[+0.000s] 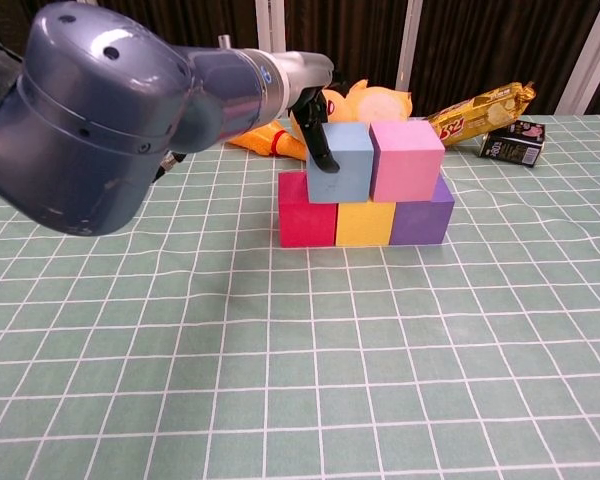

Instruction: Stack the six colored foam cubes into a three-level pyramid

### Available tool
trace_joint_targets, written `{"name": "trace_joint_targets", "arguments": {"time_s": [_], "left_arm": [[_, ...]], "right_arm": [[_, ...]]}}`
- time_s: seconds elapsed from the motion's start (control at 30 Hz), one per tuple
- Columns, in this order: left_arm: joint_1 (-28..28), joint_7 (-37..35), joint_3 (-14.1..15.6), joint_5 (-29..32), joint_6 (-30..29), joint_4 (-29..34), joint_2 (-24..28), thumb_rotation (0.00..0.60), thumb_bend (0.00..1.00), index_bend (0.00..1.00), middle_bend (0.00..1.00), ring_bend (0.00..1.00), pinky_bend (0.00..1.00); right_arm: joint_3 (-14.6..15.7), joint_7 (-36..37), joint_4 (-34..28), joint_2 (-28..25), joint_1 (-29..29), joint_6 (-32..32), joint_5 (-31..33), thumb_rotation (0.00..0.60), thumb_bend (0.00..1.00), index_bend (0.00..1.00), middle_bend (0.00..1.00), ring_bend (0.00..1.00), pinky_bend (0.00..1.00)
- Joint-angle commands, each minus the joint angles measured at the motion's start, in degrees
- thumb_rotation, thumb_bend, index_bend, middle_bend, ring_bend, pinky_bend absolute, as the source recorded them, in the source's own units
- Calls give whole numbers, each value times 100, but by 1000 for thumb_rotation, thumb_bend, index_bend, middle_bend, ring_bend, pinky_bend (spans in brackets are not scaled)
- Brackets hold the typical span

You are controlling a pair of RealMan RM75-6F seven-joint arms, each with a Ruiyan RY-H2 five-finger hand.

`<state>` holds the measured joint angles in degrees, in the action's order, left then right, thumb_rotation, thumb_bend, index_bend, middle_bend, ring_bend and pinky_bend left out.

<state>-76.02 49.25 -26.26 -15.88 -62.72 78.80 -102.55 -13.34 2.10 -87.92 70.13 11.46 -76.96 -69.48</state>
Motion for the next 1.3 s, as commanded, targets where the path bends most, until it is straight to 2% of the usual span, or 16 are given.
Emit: {"name": "trace_joint_targets", "arguments": {"time_s": [0.03, 1.3], "left_arm": [[3, -5, 3, -3, -6, -3, -3, 600, 363, 0, 424, 33, 30], [-41, -69, -22, -56, 19, -114, -96, 600, 363, 0, 424, 33, 30]], "right_arm": [[1, 1, 0, 1, -1, 2, 3, 600, 468, 0, 0, 0, 0], [13, -8, -26, 3, 2, 41, 24, 600, 467, 0, 0, 0, 0]]}}
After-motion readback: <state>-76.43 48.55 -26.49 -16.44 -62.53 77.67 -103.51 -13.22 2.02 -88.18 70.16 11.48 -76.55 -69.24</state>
